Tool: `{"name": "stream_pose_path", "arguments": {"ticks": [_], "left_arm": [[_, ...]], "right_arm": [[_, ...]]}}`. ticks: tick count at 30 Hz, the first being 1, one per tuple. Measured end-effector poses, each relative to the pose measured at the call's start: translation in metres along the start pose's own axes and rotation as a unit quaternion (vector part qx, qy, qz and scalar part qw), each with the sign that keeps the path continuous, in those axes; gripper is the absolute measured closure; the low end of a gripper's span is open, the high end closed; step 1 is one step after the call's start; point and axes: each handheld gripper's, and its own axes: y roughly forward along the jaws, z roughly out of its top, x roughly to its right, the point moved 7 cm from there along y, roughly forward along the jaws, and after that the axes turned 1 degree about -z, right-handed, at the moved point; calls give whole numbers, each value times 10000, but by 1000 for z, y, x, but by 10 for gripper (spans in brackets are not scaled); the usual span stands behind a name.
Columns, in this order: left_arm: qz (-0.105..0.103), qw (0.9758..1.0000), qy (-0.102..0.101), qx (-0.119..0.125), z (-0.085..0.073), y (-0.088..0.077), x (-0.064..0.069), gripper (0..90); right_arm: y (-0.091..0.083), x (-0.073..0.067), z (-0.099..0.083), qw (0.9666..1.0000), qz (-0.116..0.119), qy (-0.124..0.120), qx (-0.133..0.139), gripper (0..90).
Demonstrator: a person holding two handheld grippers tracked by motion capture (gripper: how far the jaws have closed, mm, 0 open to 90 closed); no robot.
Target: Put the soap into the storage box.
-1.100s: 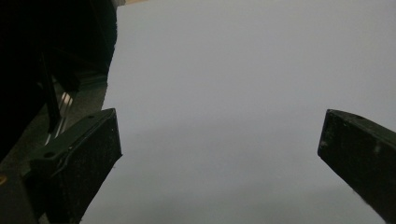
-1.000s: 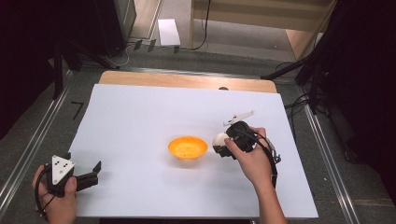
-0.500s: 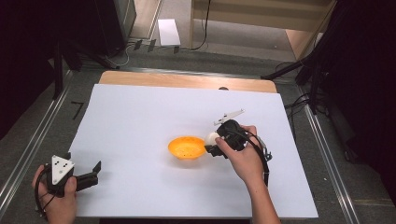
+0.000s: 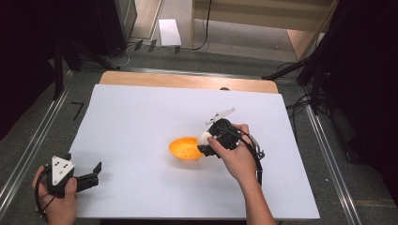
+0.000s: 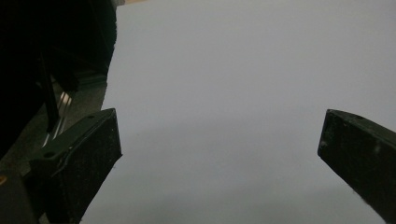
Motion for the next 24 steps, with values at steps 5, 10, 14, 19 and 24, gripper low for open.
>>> {"name": "stream_pose_path", "arguments": {"ticks": [5,10,14,19,24], "left_arm": [[-1,10000,-1,1,0,0,0,0],[-7,10000,1,-4,0,0,0,0],[-3,10000,-5,-8,0,0,0,0],[-9,10000,-4,-12,0,0,0,0],[-6,10000,3,-13,0,0,0,0]], "right_arm": [[4,-5,5,10000,33,-36,16,247],[9,-11,9,9999,72,-85,6,247],[14,-15,11,9999,81,-88,-49,247],[20,-20,14,9999,100,-110,-50,247],[26,-24,15,9998,92,-165,-105,246]]}}
